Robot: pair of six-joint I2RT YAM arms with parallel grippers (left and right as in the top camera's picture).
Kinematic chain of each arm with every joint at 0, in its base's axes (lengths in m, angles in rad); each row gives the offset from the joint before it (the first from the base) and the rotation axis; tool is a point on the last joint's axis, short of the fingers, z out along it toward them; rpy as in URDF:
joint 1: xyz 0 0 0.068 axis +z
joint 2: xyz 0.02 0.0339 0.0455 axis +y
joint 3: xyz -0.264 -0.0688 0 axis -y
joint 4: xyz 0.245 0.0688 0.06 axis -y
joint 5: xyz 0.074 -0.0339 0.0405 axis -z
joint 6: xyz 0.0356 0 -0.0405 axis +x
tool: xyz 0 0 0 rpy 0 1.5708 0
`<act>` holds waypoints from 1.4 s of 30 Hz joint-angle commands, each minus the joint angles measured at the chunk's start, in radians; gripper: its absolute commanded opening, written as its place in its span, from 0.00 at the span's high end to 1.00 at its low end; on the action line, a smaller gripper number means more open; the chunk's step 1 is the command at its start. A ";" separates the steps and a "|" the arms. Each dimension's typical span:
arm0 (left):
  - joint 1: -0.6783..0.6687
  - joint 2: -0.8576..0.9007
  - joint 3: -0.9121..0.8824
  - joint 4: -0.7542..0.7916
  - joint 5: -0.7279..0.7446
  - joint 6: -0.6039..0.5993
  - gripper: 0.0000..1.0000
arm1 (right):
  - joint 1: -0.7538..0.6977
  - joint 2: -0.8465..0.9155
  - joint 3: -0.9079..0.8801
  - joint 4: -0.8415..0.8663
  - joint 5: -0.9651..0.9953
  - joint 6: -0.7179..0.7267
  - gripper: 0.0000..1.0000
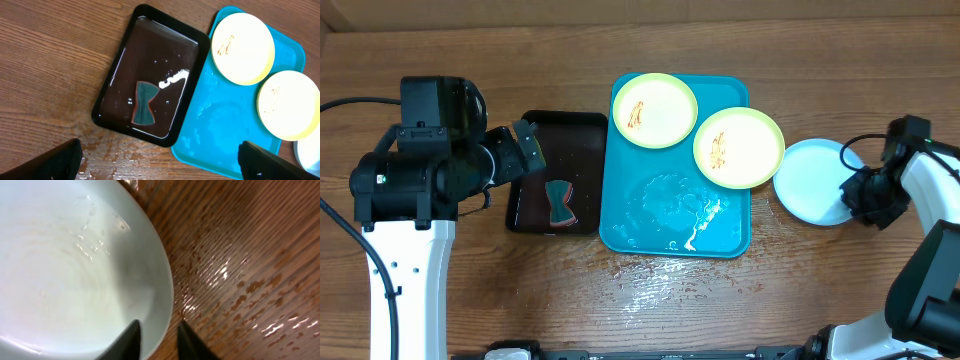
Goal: Clean dirty plates on tray and stack at the side
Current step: 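Carry the pale blue plate right and set it on the table, then grasp the right yellow plate rim with the right gripper and slide it left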
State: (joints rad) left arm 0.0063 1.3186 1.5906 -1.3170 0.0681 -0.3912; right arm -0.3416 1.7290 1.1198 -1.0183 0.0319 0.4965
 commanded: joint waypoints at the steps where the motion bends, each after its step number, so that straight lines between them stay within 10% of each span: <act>1: -0.006 -0.003 0.016 0.001 0.007 0.010 0.00 | 0.011 -0.025 0.038 -0.010 0.012 -0.034 0.67; 11: -0.006 -0.003 0.016 0.001 0.007 0.010 0.00 | 0.093 -0.158 0.138 0.035 -0.401 -0.327 0.61; 25: -0.006 -0.003 0.016 0.001 0.007 0.010 0.00 | 0.394 0.018 0.064 0.391 -0.025 -0.317 0.45; 34: -0.006 -0.003 0.016 0.001 0.007 0.010 0.00 | 0.398 0.090 0.067 0.366 0.001 -0.301 0.69; 42: -0.006 -0.003 0.016 0.001 0.007 0.010 0.00 | 0.397 0.005 0.088 0.297 0.000 -0.288 0.59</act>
State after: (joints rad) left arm 0.0063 1.3182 1.5906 -1.3170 0.0681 -0.3912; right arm 0.0593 1.8168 1.1831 -0.7238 0.0170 0.2012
